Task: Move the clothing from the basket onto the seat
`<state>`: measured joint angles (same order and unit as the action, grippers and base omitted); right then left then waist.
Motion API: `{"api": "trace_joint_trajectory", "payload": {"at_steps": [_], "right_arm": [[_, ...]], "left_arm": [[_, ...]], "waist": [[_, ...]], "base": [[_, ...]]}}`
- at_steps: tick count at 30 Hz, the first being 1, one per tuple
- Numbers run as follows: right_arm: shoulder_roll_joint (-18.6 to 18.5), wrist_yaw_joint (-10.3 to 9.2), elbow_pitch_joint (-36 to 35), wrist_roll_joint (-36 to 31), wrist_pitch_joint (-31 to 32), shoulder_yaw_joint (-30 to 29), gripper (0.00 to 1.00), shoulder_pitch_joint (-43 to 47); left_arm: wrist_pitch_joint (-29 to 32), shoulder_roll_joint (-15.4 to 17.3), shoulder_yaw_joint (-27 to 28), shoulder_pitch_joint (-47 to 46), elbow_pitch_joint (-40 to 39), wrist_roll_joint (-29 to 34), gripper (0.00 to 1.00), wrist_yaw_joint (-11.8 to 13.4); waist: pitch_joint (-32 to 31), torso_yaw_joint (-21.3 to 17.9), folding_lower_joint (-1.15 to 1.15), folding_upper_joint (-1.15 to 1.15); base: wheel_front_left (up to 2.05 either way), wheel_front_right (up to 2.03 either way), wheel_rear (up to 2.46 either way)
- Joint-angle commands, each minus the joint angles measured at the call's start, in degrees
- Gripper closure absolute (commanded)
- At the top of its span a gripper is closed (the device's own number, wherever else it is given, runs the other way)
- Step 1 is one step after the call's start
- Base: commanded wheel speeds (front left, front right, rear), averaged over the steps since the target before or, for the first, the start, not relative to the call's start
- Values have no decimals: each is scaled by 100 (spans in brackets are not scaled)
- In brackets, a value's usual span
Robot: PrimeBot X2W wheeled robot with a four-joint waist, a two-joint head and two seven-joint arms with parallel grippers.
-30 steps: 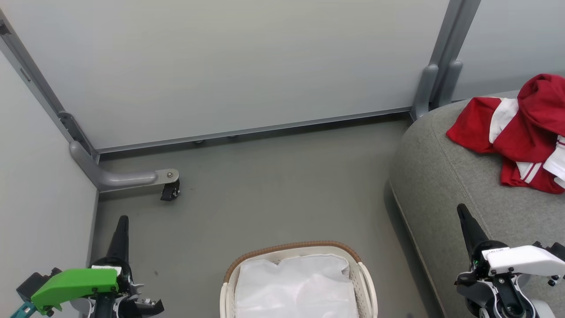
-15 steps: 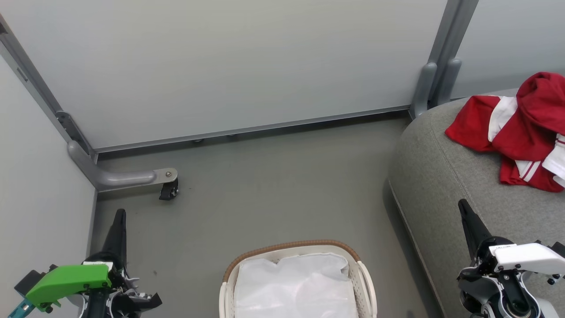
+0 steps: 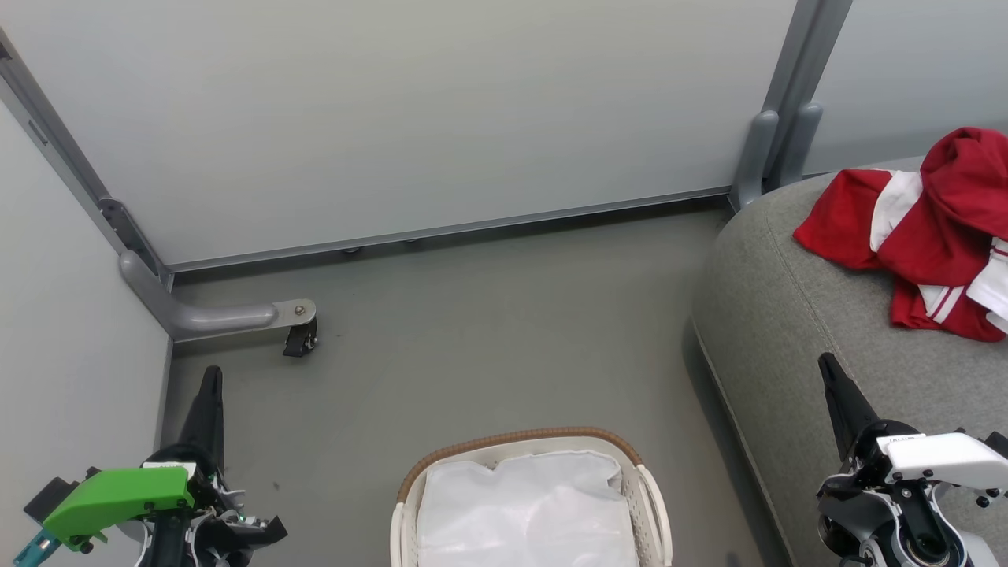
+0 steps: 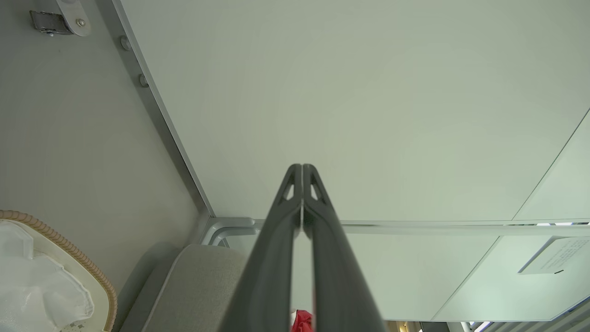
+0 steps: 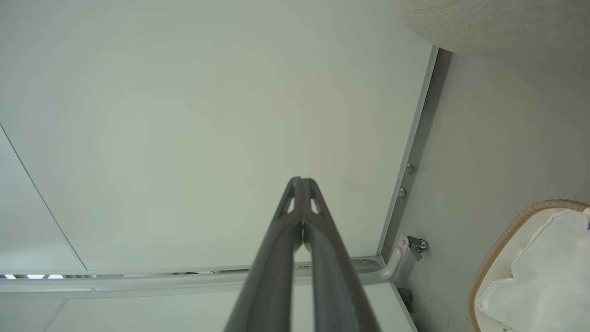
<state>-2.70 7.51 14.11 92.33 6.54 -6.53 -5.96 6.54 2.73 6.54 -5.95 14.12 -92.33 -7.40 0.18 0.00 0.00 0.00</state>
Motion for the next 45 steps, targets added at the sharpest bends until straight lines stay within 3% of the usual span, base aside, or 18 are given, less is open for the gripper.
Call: {"api": "trace_joint_trajectory", "payload": {"at_steps": [1, 45], "right_arm": [[-34, -4, -24, 17, 20, -10, 100, -49], [-34, -3, -23, 18, 19, -9, 100, -48]], "left_arm": [[20, 27, 14, -63, -16, -16, 100, -24], [18, 27, 13, -62, -17, -17, 100, -24]], "waist": [[0, 0, 0, 0], [0, 0, 0, 0]], "base": [[0, 0, 0], [0, 0, 0]]}}
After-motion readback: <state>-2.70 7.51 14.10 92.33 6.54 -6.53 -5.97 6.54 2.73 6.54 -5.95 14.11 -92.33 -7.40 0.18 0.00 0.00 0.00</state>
